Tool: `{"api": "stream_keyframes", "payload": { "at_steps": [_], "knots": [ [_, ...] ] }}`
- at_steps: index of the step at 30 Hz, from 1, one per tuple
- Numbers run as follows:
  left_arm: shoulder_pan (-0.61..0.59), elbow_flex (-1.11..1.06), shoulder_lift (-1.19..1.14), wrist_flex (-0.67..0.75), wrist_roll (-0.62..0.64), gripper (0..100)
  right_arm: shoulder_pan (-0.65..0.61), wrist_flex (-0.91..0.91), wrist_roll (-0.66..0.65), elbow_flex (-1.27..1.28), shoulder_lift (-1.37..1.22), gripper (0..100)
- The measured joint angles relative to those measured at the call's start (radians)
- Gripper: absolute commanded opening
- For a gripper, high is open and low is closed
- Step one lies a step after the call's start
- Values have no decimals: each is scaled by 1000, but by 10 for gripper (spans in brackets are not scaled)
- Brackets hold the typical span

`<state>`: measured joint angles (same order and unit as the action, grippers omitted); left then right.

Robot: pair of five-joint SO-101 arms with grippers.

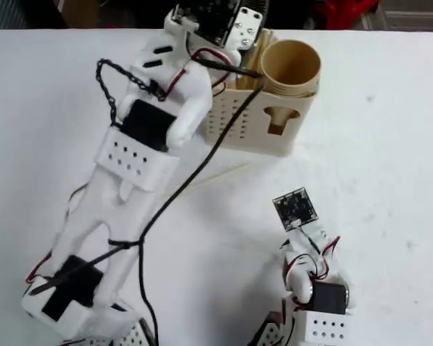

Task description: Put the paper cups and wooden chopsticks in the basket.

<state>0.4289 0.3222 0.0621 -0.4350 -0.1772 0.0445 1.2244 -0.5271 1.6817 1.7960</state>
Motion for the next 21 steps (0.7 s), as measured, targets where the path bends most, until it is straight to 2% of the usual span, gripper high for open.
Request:
{"api": "stream_keyframes", "payload": {
  "at_steps": [6, 10, 14, 19, 21],
  "knots": [
    [-3, 31, -35, -21, 0, 72, 0, 0, 0, 0, 0, 18],
    [-3, 31, -35, -143, 0, 72, 0, 0, 0, 0, 0, 18],
    [-3, 31, -9, -385, 0, 72, 0, 0, 0, 0, 0, 18],
    [5, 32, 41, -806, -2, 72, 0, 0, 0, 0, 0, 18],
    [9, 32, 41, -959, -44, 72, 0, 0, 0, 0, 0, 18]
  ]
}}
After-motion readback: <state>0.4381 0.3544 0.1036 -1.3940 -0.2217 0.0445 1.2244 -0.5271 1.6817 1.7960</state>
